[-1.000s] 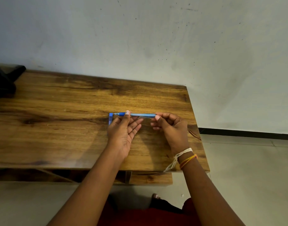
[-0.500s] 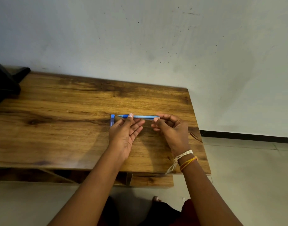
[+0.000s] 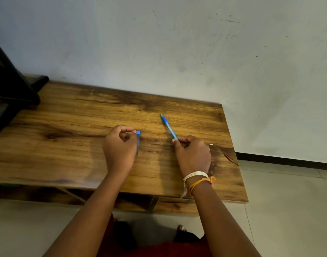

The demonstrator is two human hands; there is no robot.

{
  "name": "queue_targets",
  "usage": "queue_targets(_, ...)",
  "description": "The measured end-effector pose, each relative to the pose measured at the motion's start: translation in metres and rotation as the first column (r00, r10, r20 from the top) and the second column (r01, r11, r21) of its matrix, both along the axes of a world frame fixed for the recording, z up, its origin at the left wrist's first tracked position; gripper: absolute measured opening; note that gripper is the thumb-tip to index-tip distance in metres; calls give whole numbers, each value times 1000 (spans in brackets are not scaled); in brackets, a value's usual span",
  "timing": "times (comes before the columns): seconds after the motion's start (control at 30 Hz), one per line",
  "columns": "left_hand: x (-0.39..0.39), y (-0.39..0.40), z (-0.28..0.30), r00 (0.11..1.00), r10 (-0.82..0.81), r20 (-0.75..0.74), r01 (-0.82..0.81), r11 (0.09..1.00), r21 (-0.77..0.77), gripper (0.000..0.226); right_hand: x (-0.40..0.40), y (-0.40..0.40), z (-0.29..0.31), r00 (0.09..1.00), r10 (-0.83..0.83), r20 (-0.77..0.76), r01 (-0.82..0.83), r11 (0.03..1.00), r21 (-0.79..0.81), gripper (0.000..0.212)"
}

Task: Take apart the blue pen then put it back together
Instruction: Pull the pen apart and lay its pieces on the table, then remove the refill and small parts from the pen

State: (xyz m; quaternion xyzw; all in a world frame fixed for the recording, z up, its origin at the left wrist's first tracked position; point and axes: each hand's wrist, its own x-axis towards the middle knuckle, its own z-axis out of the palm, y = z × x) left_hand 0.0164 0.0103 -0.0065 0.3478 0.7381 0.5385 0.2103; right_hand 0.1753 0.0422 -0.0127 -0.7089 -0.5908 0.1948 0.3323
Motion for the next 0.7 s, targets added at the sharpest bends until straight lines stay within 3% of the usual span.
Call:
queue_targets(0.17, -2, -7, -9, 931, -209, -299, 100, 934, -342, 39, -13, 2, 0, 993, -6, 117, 18, 995, -102, 23)
queue_targets(0.3, 2, -8, -10, 907, -210, -365, 91, 944, -316, 23, -16, 2, 1, 994, -13, 104, 16, 1000, -26, 22)
queue_targets(0.4, -5, -12, -9, 925, -184, -332, 89, 956, -281, 13, -29, -1, 0, 994, 74, -81, -70, 996, 55, 14)
queue_targets(0.47, -4, -12, -9, 944, -201, -262, 138, 961, -239, 13, -36, -3, 0, 962, 135, -239, -135, 991, 18, 14)
queue_targets(0.57, -2, -9, -8, 952, -282, -118, 266, 954, -136, 11, -41, 1, 1, 835, 127, -535, -205, 975, -90, 20)
queue_targets(0.63, -4, -8, -7, 943, -320, -90, 312, 946, -89, 12, -42, 3, 4, 760, 83, -645, -199, 974, -108, 12)
queue_targets(0.7, -8, -7, -8, 952, -305, 3, 305, 952, -31, 14, -44, 4, 9, 617, 19, -787, -202, 970, -134, 6)
